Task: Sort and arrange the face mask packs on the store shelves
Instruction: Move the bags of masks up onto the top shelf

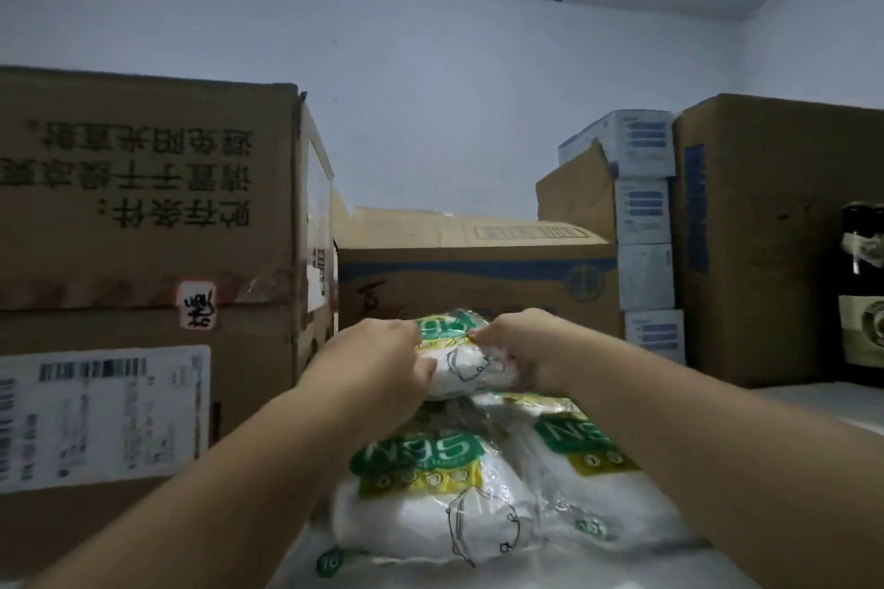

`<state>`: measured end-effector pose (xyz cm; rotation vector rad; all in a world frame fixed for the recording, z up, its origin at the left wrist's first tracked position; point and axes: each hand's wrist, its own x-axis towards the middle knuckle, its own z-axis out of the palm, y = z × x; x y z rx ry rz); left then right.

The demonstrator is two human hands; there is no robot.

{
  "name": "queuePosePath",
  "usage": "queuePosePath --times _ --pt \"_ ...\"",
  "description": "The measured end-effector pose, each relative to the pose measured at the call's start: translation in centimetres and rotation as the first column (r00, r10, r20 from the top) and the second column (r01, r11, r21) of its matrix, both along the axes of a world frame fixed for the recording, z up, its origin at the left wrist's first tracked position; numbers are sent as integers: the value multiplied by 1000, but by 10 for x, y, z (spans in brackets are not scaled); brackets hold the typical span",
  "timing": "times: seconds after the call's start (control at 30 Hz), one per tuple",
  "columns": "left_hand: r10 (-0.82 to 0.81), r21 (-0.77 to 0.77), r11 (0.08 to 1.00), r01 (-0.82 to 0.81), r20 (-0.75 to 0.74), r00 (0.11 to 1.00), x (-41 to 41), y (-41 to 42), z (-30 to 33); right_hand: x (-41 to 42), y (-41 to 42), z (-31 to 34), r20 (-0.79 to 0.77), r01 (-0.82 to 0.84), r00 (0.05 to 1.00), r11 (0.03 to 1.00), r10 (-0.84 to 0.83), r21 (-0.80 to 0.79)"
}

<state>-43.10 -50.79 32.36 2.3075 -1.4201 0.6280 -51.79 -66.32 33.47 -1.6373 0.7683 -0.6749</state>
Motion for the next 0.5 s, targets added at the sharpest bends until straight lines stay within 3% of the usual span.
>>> queuePosePath --times 0.17,0.23,0.37,0.5 --pt "24 150 988 -18 -35 999 -1 2 -4 14 4 -14 -79 -113 991 992 108 -59" --pt "48 174 984 -40 -39 998 1 -1 -6 14 5 -16 -132 -116 987 976 92 -184" --pt "68 168 984 -60 -42 997 3 -8 -11 9 4 -17 -278 -96 954 766 -111 -636" --pt "78 169 983 -67 -60 995 5 -10 -15 7 7 -21 -328 -183 940 671 -95 -718"
